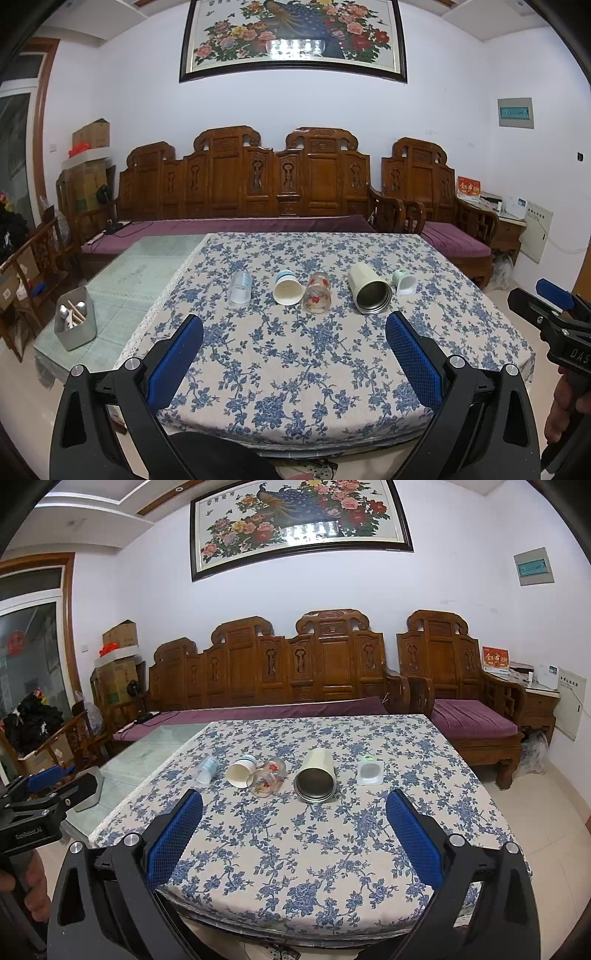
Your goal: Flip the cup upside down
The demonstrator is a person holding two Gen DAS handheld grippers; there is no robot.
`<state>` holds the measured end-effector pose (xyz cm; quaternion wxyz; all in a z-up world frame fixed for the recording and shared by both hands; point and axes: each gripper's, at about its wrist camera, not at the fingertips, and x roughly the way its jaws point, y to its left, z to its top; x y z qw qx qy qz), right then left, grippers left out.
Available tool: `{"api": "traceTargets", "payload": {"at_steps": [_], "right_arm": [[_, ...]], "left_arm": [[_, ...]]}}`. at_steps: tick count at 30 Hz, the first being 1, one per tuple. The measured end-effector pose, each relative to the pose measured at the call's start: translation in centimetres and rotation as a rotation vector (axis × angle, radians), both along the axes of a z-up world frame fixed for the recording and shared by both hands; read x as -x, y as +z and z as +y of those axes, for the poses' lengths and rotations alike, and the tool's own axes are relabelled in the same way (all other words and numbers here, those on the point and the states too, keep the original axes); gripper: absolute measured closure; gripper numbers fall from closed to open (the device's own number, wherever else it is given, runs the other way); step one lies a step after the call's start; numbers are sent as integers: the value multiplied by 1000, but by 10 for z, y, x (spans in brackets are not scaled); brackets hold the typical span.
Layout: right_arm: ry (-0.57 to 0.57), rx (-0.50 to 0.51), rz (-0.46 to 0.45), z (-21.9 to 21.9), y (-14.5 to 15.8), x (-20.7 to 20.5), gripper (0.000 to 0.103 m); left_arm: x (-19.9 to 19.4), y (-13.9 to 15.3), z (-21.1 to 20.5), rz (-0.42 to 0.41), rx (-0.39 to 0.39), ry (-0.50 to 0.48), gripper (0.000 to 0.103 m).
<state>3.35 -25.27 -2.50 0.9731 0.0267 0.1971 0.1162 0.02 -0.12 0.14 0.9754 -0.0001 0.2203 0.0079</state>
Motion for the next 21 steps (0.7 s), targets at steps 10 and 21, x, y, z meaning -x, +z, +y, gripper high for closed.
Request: {"api": "traceTargets", "payload": {"at_steps": [10, 21], "right_arm": [[0, -1, 0, 0, 0, -1, 3], [8, -8, -8, 4, 5, 0, 3]], "left_arm": [[2, 3, -2, -3, 2, -11, 8], [8, 10, -4, -22, 6, -21, 8]]}}
